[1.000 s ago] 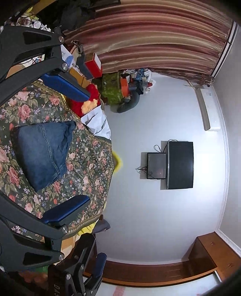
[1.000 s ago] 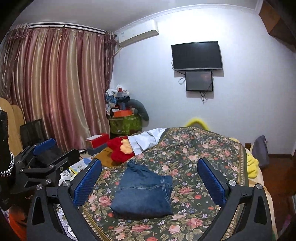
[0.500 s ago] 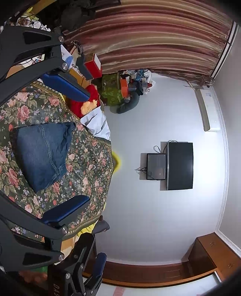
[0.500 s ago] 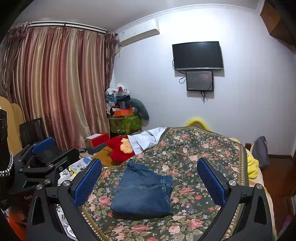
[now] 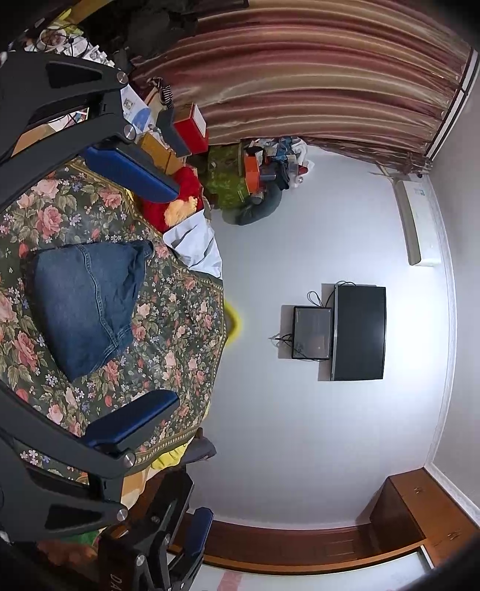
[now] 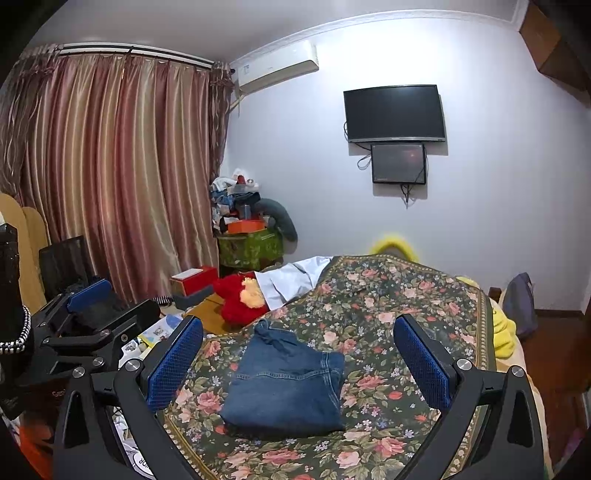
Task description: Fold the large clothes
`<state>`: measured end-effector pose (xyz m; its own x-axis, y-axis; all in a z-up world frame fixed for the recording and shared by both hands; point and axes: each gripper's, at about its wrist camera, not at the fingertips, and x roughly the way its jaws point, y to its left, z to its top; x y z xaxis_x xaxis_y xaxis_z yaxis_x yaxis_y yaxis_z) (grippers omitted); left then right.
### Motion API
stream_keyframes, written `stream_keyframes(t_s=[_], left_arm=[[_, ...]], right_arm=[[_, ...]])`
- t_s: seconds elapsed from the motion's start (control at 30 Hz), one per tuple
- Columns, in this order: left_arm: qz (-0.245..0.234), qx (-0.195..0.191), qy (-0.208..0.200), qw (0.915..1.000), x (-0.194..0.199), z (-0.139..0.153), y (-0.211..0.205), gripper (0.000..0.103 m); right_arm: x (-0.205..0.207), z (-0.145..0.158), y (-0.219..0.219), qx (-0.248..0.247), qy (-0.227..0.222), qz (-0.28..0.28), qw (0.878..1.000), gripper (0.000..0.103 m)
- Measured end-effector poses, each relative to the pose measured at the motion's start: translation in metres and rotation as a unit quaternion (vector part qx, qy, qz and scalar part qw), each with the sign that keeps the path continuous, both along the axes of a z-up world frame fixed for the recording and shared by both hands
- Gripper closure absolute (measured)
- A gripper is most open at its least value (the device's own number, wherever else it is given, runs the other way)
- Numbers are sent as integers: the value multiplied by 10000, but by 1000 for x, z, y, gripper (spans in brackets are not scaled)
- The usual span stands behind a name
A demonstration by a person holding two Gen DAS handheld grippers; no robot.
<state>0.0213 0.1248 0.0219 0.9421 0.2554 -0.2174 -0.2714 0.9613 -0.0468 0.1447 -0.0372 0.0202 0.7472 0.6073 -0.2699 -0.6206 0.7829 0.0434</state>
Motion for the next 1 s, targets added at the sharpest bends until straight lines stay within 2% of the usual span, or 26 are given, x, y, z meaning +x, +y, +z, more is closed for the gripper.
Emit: stream_keyframes(t_s=[0.4, 1.0], left_arm=[[-121, 24, -19, 9999, 1, 0, -2, 1], [-273, -180, 32, 9995, 4, 1, 6, 1]], right_arm=[[2, 1, -3, 35, -2, 2, 10000, 0], [0, 6, 0, 243, 136, -127, 9995, 0]])
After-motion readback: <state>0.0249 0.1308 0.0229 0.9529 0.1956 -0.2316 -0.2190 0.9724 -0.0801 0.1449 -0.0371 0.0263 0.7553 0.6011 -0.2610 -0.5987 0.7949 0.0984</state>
